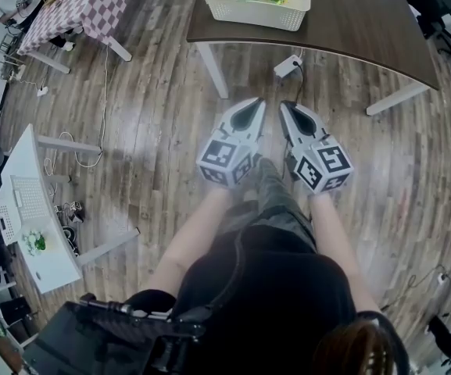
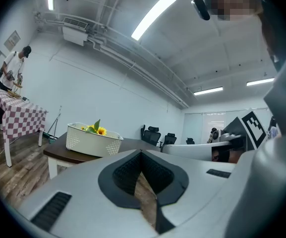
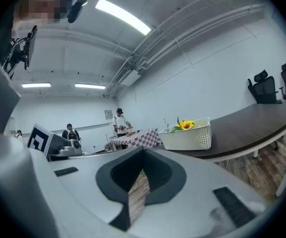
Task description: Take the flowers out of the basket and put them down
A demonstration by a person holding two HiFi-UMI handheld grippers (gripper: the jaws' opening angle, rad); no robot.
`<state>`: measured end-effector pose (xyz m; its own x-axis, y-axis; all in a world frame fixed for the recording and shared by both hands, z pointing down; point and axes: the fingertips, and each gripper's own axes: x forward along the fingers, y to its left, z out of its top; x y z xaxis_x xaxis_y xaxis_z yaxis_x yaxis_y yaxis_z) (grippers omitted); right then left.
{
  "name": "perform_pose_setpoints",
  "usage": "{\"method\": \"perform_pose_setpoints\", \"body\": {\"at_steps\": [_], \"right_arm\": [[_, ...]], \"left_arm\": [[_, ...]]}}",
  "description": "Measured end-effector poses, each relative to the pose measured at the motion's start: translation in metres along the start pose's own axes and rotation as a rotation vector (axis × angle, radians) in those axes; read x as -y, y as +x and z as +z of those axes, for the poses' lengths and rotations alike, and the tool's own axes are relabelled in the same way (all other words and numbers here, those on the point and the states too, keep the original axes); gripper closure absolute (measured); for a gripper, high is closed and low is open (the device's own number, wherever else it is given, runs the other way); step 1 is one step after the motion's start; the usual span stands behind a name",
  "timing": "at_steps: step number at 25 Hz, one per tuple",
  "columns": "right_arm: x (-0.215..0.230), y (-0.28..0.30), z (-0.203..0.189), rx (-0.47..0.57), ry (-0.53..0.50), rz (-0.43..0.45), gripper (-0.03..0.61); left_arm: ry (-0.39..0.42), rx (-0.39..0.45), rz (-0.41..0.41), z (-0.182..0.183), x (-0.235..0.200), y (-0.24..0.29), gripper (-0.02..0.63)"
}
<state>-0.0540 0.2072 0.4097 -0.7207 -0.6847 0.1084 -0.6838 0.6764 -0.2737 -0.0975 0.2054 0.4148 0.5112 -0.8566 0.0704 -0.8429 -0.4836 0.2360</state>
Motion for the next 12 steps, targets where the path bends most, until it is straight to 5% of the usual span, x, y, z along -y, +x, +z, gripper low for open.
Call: {"method": "perform_pose_setpoints", "body": {"at_steps": [12], "right_arm": [[0.042,0.069,0.02,-0.012,-0.009,0.047,0.575]], "left_arm": [[-0.004,0.014,0.039,0.015,-0.05,0.061,0.614]]}}
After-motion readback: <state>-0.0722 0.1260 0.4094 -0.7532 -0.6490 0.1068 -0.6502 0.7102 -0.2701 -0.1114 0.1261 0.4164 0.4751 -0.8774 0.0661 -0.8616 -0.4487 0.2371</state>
